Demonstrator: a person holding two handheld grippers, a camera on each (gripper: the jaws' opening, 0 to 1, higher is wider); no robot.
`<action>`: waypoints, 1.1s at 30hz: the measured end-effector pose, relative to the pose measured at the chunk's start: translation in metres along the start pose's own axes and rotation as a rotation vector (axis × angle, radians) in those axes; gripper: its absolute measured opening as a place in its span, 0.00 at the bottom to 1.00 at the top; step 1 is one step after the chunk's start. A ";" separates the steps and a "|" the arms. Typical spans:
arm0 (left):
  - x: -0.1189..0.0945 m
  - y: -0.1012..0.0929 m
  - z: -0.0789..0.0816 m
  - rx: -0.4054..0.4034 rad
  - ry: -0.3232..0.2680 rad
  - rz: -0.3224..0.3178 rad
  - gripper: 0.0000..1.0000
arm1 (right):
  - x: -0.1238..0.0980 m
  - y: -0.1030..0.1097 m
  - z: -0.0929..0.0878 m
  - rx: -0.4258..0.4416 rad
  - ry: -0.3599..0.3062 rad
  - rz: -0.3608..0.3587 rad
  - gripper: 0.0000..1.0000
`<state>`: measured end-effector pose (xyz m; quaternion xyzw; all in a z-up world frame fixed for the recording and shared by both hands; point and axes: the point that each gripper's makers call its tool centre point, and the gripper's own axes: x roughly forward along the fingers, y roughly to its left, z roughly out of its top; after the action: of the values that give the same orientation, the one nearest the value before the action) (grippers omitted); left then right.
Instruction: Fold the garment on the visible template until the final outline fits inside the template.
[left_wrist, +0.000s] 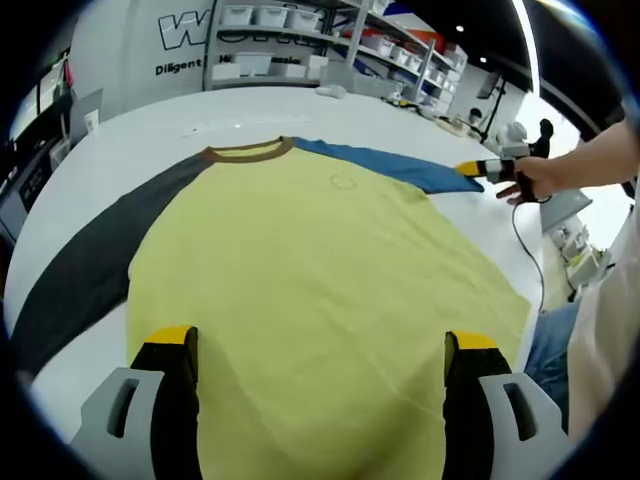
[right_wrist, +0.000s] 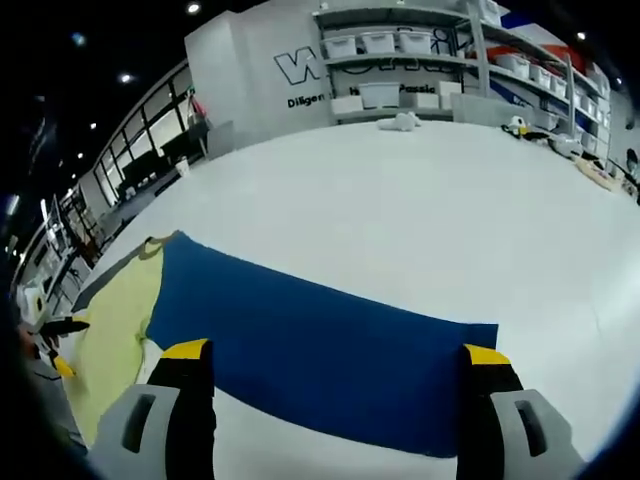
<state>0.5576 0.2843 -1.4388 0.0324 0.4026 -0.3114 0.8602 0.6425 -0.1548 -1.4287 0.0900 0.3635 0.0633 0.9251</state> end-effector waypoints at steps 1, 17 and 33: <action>0.000 0.000 0.000 0.000 0.000 0.000 0.99 | 0.002 -0.005 0.000 0.017 0.008 0.016 0.99; 0.000 -0.002 0.001 -0.007 -0.002 -0.003 0.99 | -0.046 -0.045 -0.028 0.042 0.032 -0.160 0.56; -0.015 -0.013 0.037 0.056 -0.124 -0.029 0.97 | -0.053 -0.048 -0.043 0.081 0.042 -0.205 0.17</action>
<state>0.5676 0.2698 -1.4010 0.0312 0.3401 -0.3366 0.8776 0.5771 -0.2063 -1.4349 0.0882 0.3922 -0.0445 0.9146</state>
